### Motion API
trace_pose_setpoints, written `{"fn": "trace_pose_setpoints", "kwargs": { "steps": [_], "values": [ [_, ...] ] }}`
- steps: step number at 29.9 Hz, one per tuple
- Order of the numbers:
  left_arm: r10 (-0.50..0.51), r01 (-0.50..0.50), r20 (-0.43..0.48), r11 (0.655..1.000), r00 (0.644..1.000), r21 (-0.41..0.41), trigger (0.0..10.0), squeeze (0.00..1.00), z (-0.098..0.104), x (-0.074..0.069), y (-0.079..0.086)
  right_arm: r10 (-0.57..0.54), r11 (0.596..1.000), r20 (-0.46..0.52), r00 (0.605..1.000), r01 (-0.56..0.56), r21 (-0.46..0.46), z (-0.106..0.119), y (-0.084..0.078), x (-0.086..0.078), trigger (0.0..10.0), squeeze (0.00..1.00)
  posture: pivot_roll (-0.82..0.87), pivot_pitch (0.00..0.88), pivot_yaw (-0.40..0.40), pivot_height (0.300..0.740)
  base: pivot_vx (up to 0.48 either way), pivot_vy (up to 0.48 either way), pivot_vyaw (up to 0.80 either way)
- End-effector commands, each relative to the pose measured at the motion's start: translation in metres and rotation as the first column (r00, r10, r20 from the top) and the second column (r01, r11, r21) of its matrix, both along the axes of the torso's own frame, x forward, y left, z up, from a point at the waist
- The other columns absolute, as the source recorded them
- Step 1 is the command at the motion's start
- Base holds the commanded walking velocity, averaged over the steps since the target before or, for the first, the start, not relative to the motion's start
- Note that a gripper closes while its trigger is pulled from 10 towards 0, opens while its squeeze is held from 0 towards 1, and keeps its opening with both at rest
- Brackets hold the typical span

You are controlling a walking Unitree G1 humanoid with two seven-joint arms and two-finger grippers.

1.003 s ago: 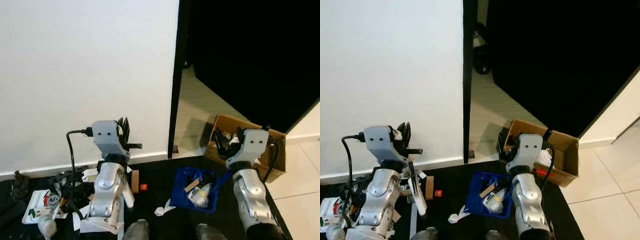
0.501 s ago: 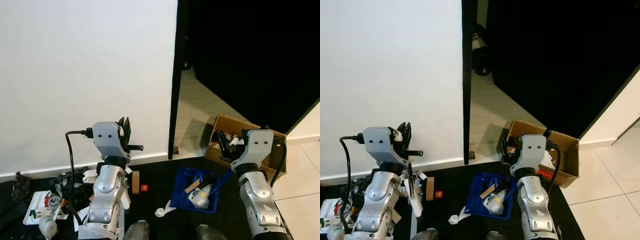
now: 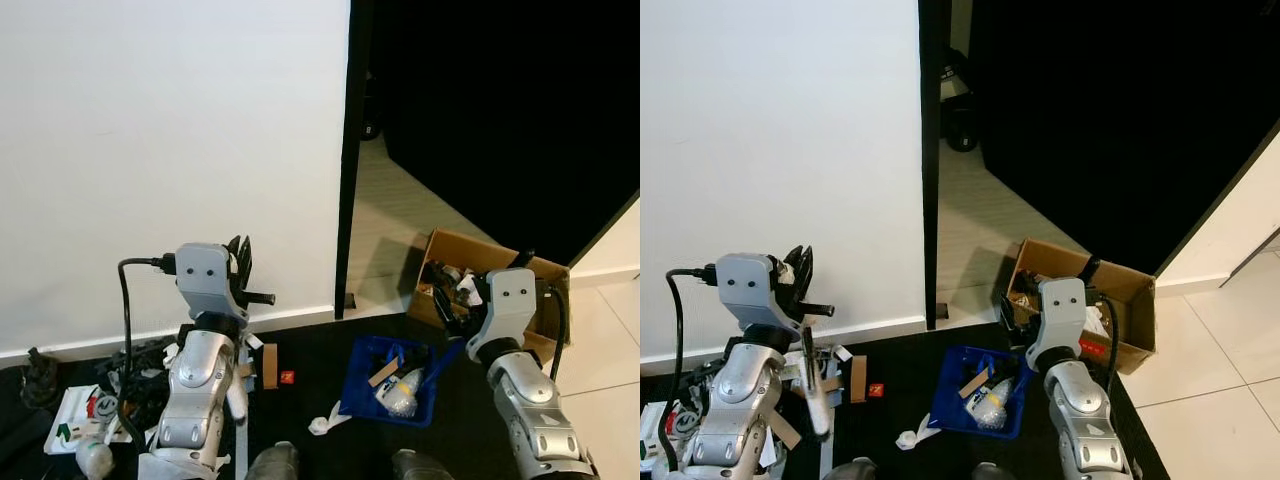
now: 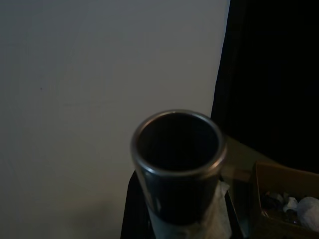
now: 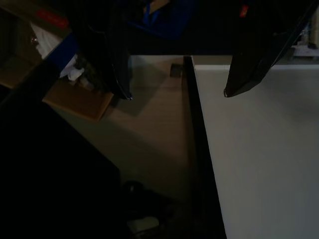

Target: Sweep floor

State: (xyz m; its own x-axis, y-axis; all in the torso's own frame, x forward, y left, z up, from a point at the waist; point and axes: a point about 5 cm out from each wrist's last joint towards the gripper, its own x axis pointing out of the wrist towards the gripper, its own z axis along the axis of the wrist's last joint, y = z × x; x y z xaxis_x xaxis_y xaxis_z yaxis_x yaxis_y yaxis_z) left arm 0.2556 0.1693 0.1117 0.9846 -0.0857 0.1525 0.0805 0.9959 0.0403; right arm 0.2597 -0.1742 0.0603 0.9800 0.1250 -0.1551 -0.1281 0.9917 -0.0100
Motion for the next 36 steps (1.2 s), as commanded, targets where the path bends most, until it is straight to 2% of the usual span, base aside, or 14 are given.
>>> {"fn": "trace_pose_setpoints", "kwargs": {
  "steps": [1,8,21,36],
  "values": [
    [-0.010,0.009,0.046,1.000,0.999,0.008,10.0,0.00,0.011,0.003,-0.005,-0.034,0.999,-0.011,0.999,0.034,0.025,-0.001,0.001,0.004,10.0,0.00,0.02,0.000,-0.017,0.740,0.000,0.000,0.00],
    [-0.020,0.020,0.037,1.000,0.999,0.000,10.0,0.00,0.013,0.002,-0.008,-0.038,0.997,-0.019,0.999,0.039,0.062,-0.002,0.012,0.003,10.0,0.00,0.02,0.000,-0.010,0.740,0.000,0.000,0.00],
    [0.005,-0.006,0.043,1.000,0.999,0.005,10.0,0.00,0.018,0.007,-0.003,-0.063,0.996,-0.013,0.998,0.063,0.066,-0.001,0.009,0.008,10.0,0.00,0.02,0.000,-0.009,0.740,0.000,0.000,0.00],
    [0.017,-0.017,0.036,1.000,0.999,0.006,10.0,0.00,0.015,0.006,-0.003,-0.064,0.996,-0.016,0.998,0.065,0.068,-0.001,0.011,0.010,10.0,0.00,0.02,0.000,-0.016,0.740,0.000,0.000,0.00]
  ]
}}
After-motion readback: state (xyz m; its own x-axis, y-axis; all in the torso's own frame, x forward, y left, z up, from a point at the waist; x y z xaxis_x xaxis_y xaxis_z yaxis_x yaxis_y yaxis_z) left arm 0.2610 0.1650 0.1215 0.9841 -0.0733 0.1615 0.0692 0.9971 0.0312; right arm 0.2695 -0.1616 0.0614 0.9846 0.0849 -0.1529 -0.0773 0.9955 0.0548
